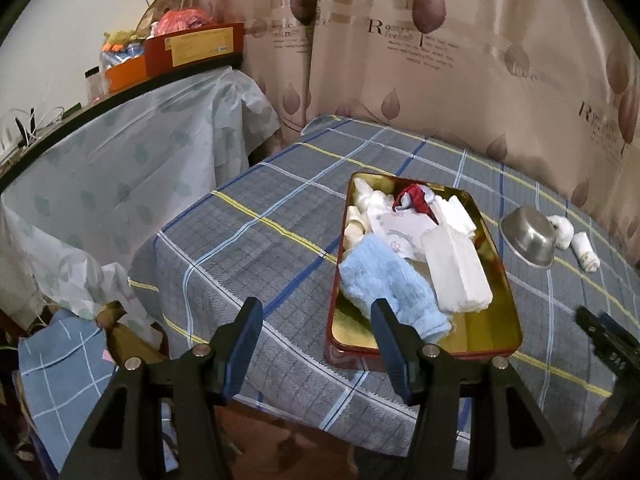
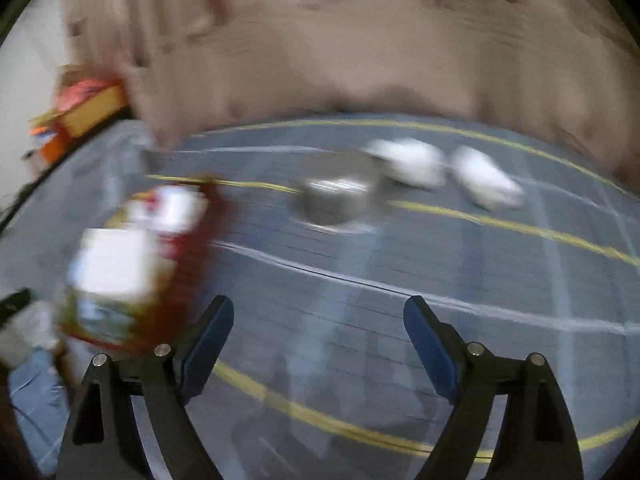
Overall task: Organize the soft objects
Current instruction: 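Move both grippers back toward the steel bowl and white towels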
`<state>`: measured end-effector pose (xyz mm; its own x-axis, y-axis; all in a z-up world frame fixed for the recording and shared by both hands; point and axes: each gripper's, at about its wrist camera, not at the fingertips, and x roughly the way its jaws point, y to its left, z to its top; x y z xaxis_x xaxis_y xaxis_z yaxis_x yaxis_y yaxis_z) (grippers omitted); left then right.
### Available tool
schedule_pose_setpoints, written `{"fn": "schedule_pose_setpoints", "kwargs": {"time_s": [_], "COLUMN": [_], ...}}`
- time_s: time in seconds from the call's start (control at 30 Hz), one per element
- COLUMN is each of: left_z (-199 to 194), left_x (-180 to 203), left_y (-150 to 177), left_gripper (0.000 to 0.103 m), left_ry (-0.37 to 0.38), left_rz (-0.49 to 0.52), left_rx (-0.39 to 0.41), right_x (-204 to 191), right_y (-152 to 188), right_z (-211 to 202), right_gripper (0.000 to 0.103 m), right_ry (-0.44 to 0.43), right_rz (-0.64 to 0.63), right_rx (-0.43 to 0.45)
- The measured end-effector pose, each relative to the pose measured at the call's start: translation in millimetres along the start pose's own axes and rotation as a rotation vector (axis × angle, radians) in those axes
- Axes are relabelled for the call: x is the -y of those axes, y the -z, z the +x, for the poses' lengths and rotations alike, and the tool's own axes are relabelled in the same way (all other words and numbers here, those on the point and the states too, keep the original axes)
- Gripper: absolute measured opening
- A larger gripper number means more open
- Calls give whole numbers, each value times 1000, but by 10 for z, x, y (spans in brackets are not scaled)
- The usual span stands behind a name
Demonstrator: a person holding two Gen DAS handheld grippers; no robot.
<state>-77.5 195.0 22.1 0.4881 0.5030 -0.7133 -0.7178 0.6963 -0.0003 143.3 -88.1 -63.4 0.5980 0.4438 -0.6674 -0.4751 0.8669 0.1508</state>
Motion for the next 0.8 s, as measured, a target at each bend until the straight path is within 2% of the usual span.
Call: {"fn": "schedule_pose_setpoints", "kwargs": {"time_s": [0.13,0.27,0.4,0.5,0.63,0.8], "left_z": [12,34,47,59,43,-51], "left_x": [65,150,260,370,537,742], "left_y": [26,85,136,187,235,216], "left_gripper": [58,58,58,58,58,58], "left_ry": [-10,-35,-59,-73,-104,-75], "left_rz": [22,60,105,150,221,265], "left_rx": [-4,-8,-9,-19,-17,-5], "right_x": [705,1213,1579,1693,1684,1658], "right_y": [143,197,198,192,198,200], "right_z": [-7,-5,33,117,146,153], "right_gripper": [85,85,87,90,92,97], "right_ry": [184,300,314,315,312,303], "right_rz": [16,45,145,178,178,174], "right_rx": [-24,-46,-70,-98,-108,-114]}}
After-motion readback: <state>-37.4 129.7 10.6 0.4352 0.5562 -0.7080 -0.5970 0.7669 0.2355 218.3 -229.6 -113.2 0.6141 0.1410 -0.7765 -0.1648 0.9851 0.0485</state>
